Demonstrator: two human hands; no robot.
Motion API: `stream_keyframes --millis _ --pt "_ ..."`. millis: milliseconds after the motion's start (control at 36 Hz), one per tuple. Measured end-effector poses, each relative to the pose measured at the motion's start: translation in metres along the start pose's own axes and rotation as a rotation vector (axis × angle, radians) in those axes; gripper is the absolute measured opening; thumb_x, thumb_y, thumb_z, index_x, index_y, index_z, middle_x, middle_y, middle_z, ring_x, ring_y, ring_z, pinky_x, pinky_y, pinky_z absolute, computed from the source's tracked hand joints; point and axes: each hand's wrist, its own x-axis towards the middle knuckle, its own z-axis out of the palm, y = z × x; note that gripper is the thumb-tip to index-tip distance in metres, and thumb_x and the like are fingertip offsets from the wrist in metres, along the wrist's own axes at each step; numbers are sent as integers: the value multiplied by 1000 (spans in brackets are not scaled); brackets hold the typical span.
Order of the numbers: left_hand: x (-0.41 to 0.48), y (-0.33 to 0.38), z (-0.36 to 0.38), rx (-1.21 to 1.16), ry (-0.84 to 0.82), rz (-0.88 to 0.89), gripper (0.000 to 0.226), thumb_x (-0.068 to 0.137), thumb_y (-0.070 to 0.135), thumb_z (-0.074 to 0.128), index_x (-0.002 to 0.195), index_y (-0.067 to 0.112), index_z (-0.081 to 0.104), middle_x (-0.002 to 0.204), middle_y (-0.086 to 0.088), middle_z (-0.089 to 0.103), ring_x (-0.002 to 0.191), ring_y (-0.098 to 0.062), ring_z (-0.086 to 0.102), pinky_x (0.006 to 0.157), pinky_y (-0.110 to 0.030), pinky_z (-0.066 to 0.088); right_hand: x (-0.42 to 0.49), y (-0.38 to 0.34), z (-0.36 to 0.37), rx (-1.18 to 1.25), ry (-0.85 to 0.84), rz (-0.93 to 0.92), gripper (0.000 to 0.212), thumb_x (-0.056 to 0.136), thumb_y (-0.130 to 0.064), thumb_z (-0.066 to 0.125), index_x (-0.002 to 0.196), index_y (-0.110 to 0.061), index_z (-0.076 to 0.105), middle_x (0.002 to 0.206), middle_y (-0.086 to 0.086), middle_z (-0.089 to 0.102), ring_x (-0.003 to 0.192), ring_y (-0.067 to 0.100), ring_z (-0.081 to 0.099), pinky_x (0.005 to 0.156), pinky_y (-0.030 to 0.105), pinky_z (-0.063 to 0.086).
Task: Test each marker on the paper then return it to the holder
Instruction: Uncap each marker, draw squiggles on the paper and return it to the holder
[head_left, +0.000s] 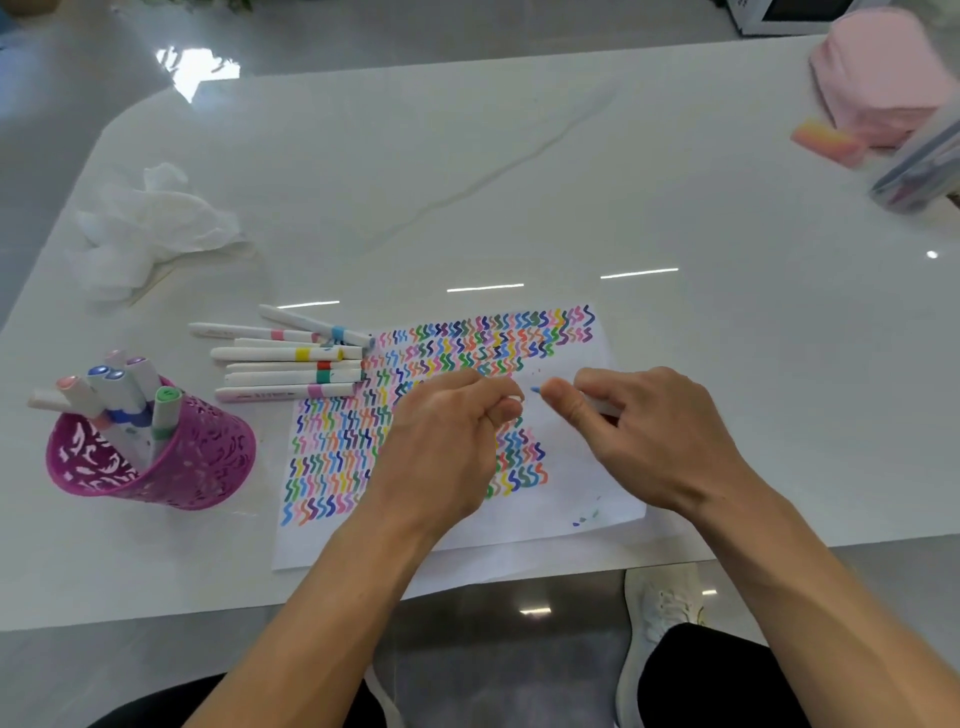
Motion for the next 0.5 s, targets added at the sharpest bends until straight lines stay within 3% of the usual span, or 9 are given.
stream_keyframes --millis 111,167,222,306,361,417,500 --pt "0 4 7 10 4 -26 16 99 21 62 103 17 77 95 4 74 82 -13 65 75 -19 42 1 4 -2 81 20 60 43 102 -63 29 78 -30 45 53 -7 45 51 10 48 51 31 33" --pt "2 2 9 2 8 -66 17 99 22 62 105 18 76 98 4 73 86 -13 65 77 -21 44 3 8 0 174 5 121 18 107 -46 36 110 -34 48 63 -7 55 60 16 56 56 37 42" --pt "3 -1 10 3 16 -94 17 99 23 62 108 19 75 101 4 72 90 -14 64 79 -21 45 4 12 2 293 13 159 24 109 -27 39 130 -38 36 84 -1 63 73 23 63 67 42 49" --pt "4 -3 8 38 38 -104 18 97 27 65 111 22 75 102 6 71 91 -12 62 73 -11 37 5 14 2 417 78 153 37 108 -10 41 125 -43 39 109 -6 59 82 11 62 69 27 49" --pt "4 -4 8 58 40 -101 18 95 28 68 110 23 76 102 7 70 92 -11 62 74 -13 35 6 15 3 500 128 163 32 108 -8 44 113 -39 51 109 -11 61 81 10 64 68 18 49" --pt "4 -6 9 74 40 -99 18 93 27 70 109 22 78 101 6 70 93 -12 62 80 -18 37 9 15 4 637 143 208 30 109 -9 43 110 -34 60 107 -11 67 82 12 69 72 22 55" --pt "5 -8 10 94 34 -85 16 90 25 74 104 21 80 96 6 69 93 -13 61 80 -20 40 13 14 3 817 131 262 38 106 0 43 119 -28 64 107 -5 73 96 19 72 84 38 61"
